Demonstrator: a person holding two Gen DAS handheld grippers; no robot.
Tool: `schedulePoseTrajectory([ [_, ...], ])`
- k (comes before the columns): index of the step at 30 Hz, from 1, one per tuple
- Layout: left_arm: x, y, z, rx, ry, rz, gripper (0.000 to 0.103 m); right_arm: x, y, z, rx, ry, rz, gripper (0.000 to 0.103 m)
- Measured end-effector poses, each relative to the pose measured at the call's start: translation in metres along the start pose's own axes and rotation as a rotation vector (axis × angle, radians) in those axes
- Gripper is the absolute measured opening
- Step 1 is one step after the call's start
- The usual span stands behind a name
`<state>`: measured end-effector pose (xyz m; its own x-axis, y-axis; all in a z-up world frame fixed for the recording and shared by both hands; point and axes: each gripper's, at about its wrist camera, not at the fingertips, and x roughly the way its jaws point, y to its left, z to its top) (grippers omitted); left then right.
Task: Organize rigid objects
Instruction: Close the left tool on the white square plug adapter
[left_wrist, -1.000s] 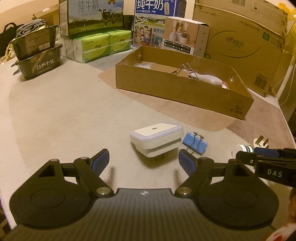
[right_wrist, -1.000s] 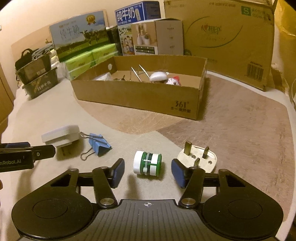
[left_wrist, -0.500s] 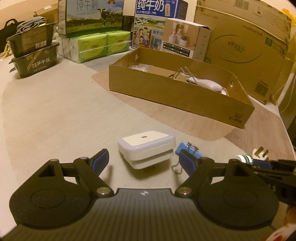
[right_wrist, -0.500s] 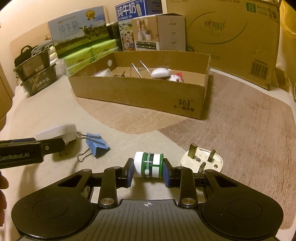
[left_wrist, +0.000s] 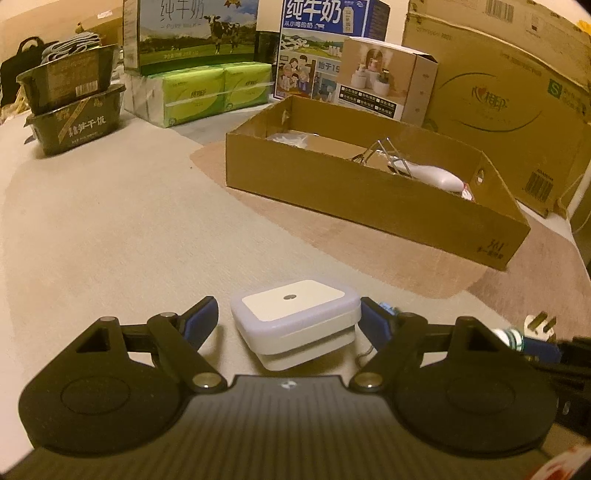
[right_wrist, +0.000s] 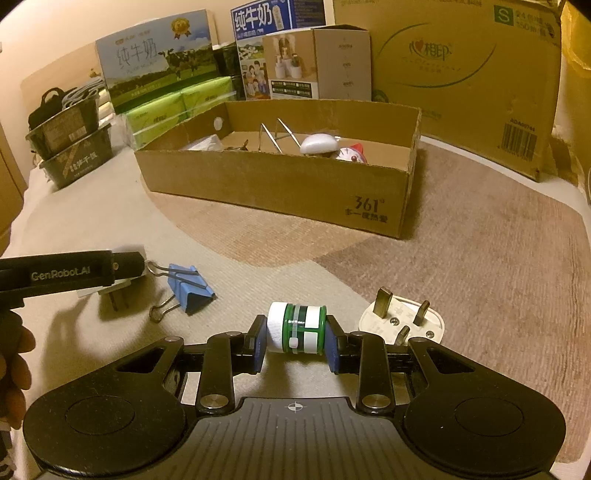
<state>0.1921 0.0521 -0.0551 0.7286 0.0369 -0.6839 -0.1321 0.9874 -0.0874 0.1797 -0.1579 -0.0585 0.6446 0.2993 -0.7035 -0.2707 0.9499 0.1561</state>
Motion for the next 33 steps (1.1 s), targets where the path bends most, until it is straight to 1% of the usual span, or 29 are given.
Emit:
schedulePoseTrajectory([
  [7, 0.001, 0.009, -0.006, -0.011, 0.023, -0.008, 0.068, 0.001, 0.001, 0.001, 0.000, -0.001, 0.000, 0.032],
  [12, 0.002, 0.011, -0.006, -0.011, 0.015, -0.012, 0.066, 0.001, 0.002, 0.001, -0.005, -0.001, 0.000, 0.032],
  [15, -0.001, 0.011, -0.006, 0.003, 0.008, -0.016, 0.059, 0.002, 0.003, 0.002, -0.010, 0.000, -0.002, 0.032],
  [17, -0.002, 0.010, -0.006, 0.013, 0.012, -0.025, 0.053, 0.002, 0.004, 0.002, -0.012, 0.000, -0.002, 0.032],
  [25, -0.012, 0.011, -0.011, 0.027, 0.012, -0.042, 0.053, -0.002, 0.005, 0.000, -0.011, -0.002, 0.006, 0.032],
  [33, -0.029, 0.009, -0.010, 0.037, -0.005, -0.055, 0.053, -0.014, 0.006, 0.002, -0.011, -0.024, 0.011, 0.032],
])
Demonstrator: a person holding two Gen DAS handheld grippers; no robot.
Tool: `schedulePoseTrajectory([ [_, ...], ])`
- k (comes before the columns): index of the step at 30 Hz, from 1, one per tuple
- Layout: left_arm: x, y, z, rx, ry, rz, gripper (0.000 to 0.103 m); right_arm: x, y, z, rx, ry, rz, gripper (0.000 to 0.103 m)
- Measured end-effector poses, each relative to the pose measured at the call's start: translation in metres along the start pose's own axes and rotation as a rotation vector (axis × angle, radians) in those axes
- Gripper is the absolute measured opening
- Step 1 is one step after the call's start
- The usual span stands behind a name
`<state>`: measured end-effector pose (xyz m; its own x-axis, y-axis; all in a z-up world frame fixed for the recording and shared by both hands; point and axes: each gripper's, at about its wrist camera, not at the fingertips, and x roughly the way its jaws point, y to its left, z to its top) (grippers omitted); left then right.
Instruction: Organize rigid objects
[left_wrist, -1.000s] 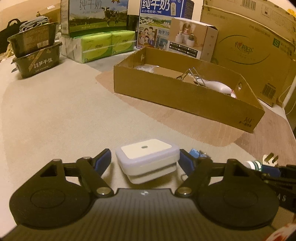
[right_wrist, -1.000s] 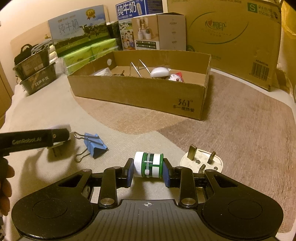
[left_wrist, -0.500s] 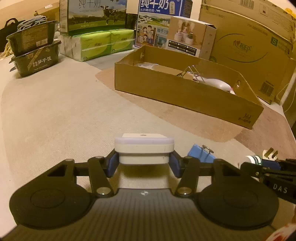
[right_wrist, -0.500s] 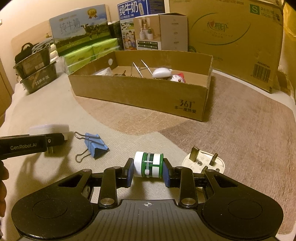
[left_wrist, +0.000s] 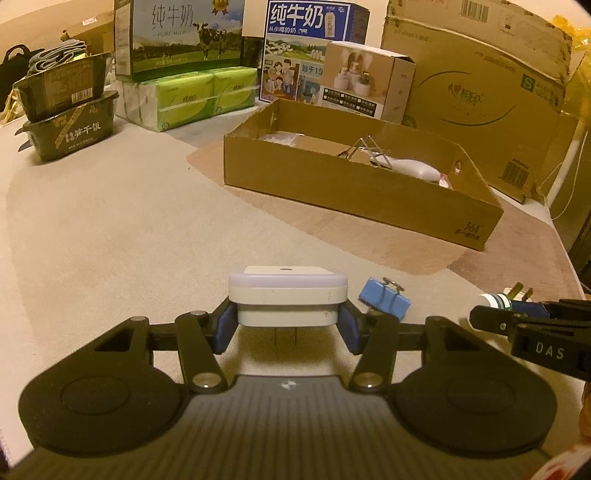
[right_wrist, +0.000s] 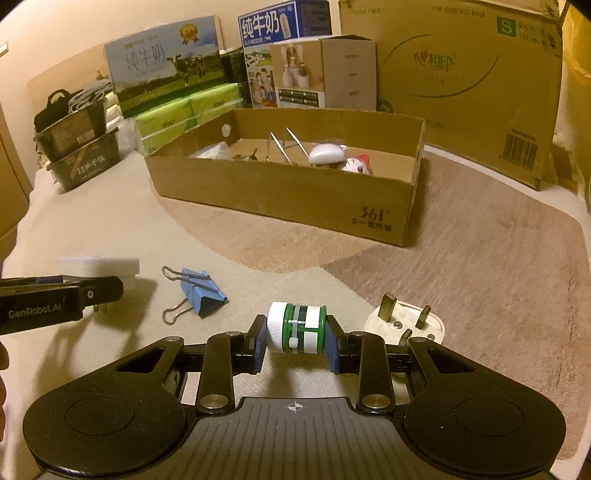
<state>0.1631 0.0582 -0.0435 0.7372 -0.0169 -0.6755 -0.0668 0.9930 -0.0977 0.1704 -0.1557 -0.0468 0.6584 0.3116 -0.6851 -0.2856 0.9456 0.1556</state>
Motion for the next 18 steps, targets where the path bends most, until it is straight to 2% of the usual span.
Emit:
schedulePoseTrajectory([
  [18, -0.030, -0.015, 0.002, 0.031, -0.026, -0.031, 0.053, -0.033, 0.006, 0.007, -0.010, -0.058, 0.012, 0.032],
])
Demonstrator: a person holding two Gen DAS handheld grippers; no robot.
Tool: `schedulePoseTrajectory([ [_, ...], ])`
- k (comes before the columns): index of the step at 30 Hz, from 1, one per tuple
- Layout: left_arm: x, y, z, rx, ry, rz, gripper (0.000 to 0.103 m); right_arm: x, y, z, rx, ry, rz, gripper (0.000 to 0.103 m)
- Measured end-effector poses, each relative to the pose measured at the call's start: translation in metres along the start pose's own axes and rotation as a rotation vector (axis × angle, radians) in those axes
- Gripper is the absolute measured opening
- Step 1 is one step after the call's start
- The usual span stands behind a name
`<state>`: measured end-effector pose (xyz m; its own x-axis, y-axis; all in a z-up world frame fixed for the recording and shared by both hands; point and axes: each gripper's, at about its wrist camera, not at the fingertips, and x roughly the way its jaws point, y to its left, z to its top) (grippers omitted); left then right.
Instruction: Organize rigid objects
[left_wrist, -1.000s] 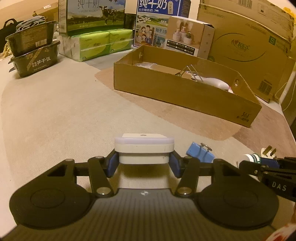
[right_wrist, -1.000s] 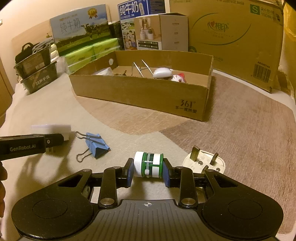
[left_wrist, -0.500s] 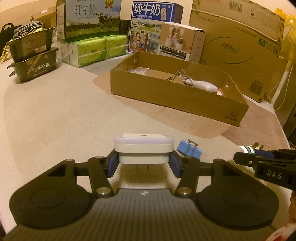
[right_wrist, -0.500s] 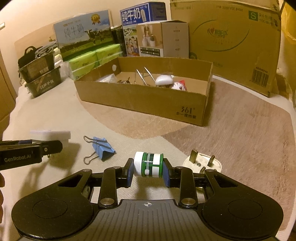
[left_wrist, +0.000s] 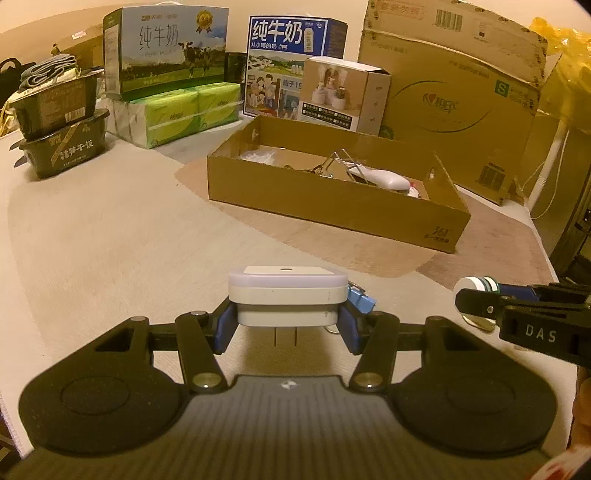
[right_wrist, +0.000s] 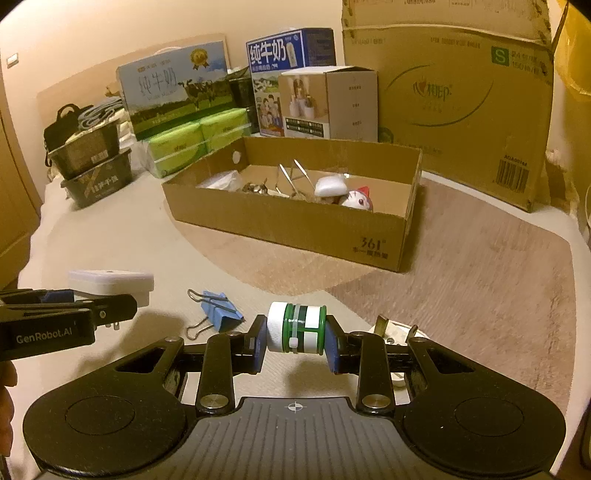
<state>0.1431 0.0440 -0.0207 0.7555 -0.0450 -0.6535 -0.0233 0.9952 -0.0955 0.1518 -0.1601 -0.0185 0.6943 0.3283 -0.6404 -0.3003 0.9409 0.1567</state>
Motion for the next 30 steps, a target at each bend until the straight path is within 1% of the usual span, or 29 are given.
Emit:
schedulePoseTrajectory([
  [10, -0.010, -0.004, 0.002, 0.011, -0.009, -0.018, 0.053, -0.012, 0.001, 0.002, -0.007, -0.020, 0.005, 0.032],
  [15, -0.011, -0.006, 0.010, 0.020, -0.015, -0.031, 0.053, -0.015, 0.001, 0.006, -0.010, -0.030, 0.007, 0.032],
  [21, -0.006, -0.007, 0.026, 0.035, -0.027, -0.058, 0.053, -0.018, -0.003, 0.016, -0.009, -0.048, 0.003, 0.032],
  [30, 0.011, -0.011, 0.062, 0.071, -0.052, -0.088, 0.053, -0.012, -0.014, 0.043, -0.019, -0.079, -0.004, 0.032],
])
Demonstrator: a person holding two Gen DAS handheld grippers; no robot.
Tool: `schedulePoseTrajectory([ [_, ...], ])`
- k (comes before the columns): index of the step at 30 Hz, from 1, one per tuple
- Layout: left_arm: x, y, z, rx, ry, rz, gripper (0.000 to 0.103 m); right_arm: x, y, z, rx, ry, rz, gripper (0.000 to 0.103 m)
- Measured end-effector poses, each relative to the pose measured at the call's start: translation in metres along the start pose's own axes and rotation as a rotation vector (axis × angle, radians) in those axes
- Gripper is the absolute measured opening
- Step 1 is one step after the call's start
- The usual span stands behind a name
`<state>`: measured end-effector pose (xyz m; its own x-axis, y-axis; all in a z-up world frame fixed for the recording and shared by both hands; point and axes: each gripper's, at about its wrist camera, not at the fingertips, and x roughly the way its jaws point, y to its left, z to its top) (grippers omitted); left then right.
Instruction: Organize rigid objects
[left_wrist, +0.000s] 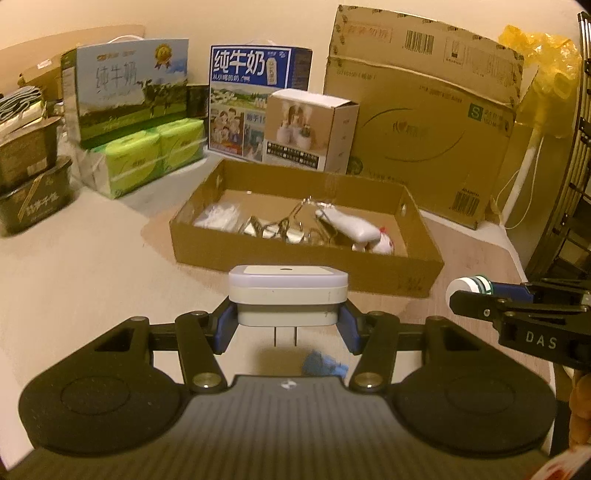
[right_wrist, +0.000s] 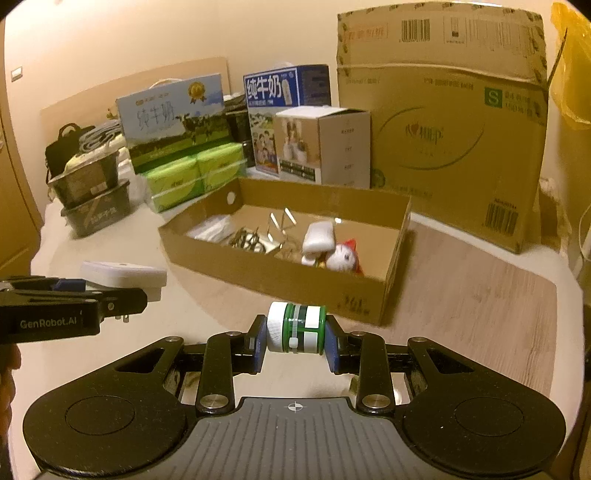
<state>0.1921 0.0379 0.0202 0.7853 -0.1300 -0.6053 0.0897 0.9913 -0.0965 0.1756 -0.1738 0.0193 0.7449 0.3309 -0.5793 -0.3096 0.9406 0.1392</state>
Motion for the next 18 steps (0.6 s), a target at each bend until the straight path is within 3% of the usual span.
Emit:
schedulePoseTrajectory([
  [18, 0.065, 0.021, 0.078, 0.075, -0.009, -0.025, 0.053, 0.046, -0.042, 0.066, -0.044, -0.024, -0.032, 0.032],
])
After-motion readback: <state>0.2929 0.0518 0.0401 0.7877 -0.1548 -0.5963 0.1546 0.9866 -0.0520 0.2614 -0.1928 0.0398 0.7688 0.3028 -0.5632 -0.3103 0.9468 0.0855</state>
